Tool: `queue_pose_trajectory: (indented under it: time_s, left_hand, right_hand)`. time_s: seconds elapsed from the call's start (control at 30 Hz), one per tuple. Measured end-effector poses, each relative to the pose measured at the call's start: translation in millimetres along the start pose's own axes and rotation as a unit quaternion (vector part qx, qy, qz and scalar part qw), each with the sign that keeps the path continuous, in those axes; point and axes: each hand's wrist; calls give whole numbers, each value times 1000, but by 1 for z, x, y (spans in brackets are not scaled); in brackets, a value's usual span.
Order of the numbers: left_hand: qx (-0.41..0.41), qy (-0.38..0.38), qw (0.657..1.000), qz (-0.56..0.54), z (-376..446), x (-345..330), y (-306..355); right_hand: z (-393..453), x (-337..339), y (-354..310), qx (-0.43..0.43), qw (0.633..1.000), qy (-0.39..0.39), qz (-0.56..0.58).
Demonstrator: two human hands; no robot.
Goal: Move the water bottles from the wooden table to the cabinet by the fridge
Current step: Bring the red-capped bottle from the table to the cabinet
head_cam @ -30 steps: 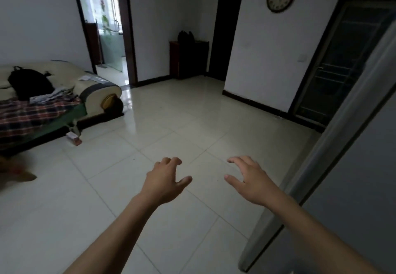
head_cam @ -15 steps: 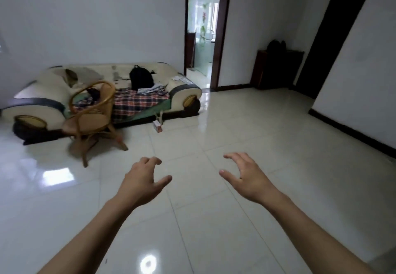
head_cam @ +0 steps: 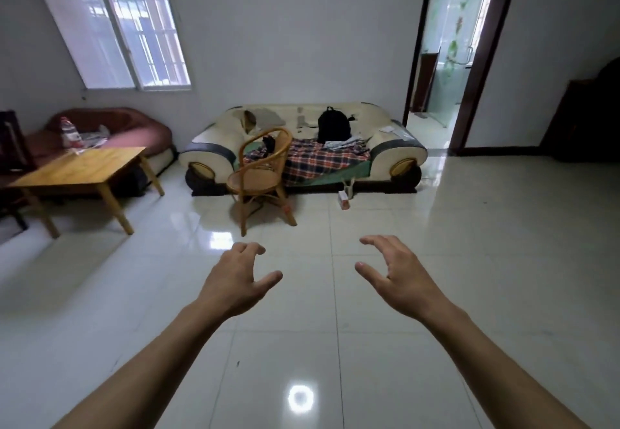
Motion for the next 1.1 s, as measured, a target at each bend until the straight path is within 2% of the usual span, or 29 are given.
queue_pose_trajectory:
  time_s: [0.43,0.77,1.1]
  left_hand:
    - [135,63,989,22,-16,35,-113]
    - [171,137,975,15,31,86,-219]
    - [193,138,971,25,83,82,-283]
  right_hand:
    - [76,-94,-91,119,987,-105,11]
    - [149,-162,-197,175,976,-132,-1]
    - [206,-233,-221,178,969,-174,10]
Point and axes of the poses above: each hand's wrist, its own z-axis towards the middle knuckle, its own x-axis out of the back of the hand, y = z × x, and after that the axes turned 10 degrees about y, right-handed
